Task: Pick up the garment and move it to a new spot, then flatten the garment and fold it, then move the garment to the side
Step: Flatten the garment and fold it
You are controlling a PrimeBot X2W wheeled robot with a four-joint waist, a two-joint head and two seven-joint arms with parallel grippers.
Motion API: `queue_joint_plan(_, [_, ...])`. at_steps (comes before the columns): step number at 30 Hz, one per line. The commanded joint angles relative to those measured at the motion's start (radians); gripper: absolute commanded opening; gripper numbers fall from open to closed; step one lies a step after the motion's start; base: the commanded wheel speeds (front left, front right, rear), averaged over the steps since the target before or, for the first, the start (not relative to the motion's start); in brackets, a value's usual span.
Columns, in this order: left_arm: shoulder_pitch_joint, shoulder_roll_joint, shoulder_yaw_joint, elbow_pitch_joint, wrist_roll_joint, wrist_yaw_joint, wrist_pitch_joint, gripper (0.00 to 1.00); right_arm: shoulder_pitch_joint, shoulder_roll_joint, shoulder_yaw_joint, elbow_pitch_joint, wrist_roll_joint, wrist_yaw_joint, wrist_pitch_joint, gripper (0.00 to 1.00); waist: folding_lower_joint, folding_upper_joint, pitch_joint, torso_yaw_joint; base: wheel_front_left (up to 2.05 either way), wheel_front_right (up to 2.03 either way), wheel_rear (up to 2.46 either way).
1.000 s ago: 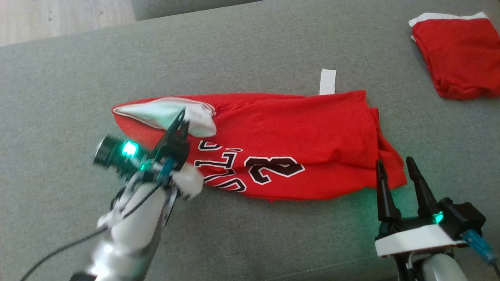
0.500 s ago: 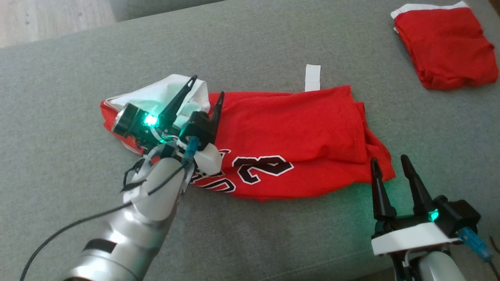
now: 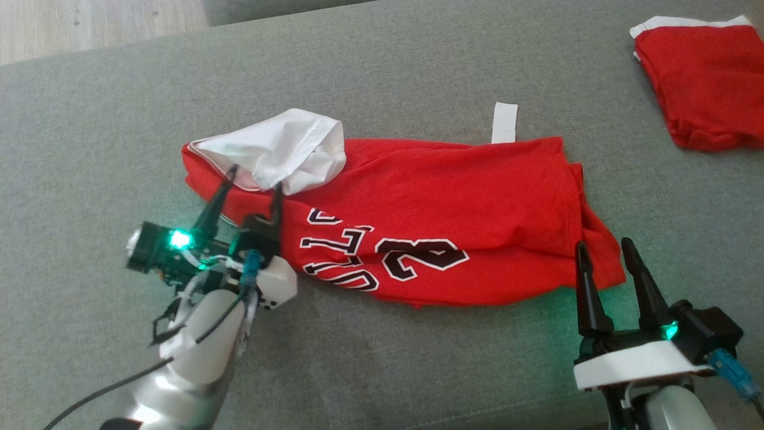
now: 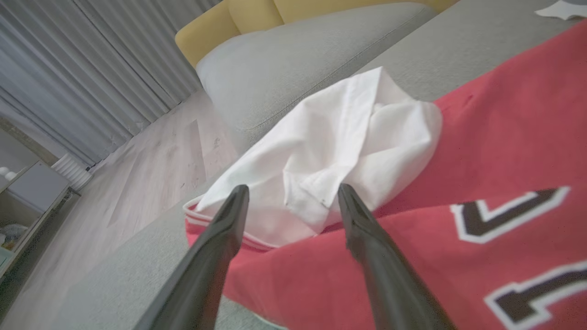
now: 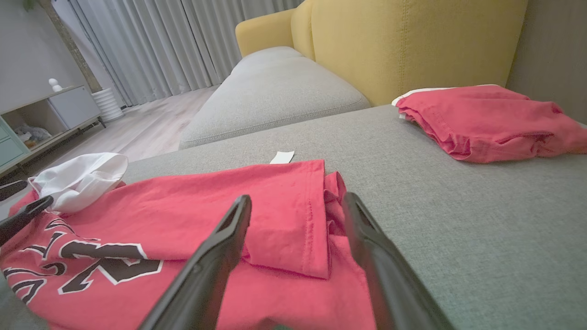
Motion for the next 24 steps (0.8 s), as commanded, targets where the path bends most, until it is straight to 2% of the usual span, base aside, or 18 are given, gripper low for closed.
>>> queue_joint_plan(1, [-0.018,0.026,0.043,-0.041,-0.012,0.014,0.004,1.00,-0.014,-0.006,0.024,-0.024,0.009,-0.001,-0.004,1.00,0.0000,0.0000,0.001,0.000,0.00,0.00,0.00])
queue_joint_plan(5, [0.004,0.040,0.055,-0.059,-0.037,0.006,0.022,1.00,-0.016,-0.006,0.024,-0.023,0.009,-0.001,-0.004,1.00,0.0000,0.0000,0.002,0.000,0.00,0.00,0.00])
queue_joint_plan(11, [0.006,0.047,0.043,-0.072,-0.058,-0.038,0.045,1.00,-0.021,-0.006,0.025,-0.023,0.008,-0.001,-0.004,1.00,0.0000,0.0000,0.007,-0.006,0.00,0.00,0.00])
queue_joint_plan(12, [0.000,0.049,0.042,-0.072,-0.063,-0.044,0.053,0.96,-0.023,-0.006,0.025,-0.023,0.007,-0.001,-0.004,1.00,0.0000,0.0000,0.008,-0.007,0.00,0.00,0.00])
queue_joint_plan(14, [-0.006,0.053,0.045,-0.074,-0.070,-0.045,0.055,0.46,-0.024,-0.006,0.026,-0.022,0.008,-0.001,-0.004,1.00,0.0000,0.0000,0.009,-0.010,0.00,0.00,0.00])
queue_joint_plan(16, [-0.009,0.056,0.048,-0.077,-0.075,-0.043,0.051,0.32,-0.025,-0.006,0.026,-0.022,0.009,-0.001,-0.004,1.00,0.0000,0.0000,0.008,-0.012,0.00,0.00,0.00])
queue_joint_plan(19, [-0.012,0.062,0.051,-0.080,-0.084,-0.047,0.043,0.33,-0.024,-0.006,0.025,-0.022,0.010,-0.001,-0.004,1.00,0.0000,0.0000,0.008,-0.013,0.00,0.00,0.00])
queue_joint_plan(20, [-0.014,0.062,0.051,-0.082,-0.088,-0.051,0.039,0.30,-0.024,-0.006,0.025,-0.021,0.011,-0.001,-0.004,1.00,0.0000,0.0000,0.007,-0.013,0.00,0.00,0.00])
queue_joint_plan(21, [-0.016,0.062,0.050,-0.084,-0.092,-0.055,0.032,0.11,-0.024,-0.006,0.026,-0.021,0.011,-0.001,-0.004,1.00,0.0000,0.0000,0.007,-0.012,0.00,0.00,0.00])
queue_joint_plan(22, [-0.020,0.063,0.049,-0.087,-0.094,-0.058,0.025,0.00,-0.024,-0.006,0.026,-0.021,0.012,-0.001,-0.004,1.00,0.0000,0.0000,0.007,-0.012,0.00,0.00,0.00])
queue_joint_plan(24, [-0.025,0.064,0.046,-0.090,-0.097,-0.062,0.016,0.00,-0.023,-0.006,0.026,-0.021,0.012,-0.001,-0.004,1.00,0.0000,0.0000,0.005,-0.010,0.00,0.00,0.00])
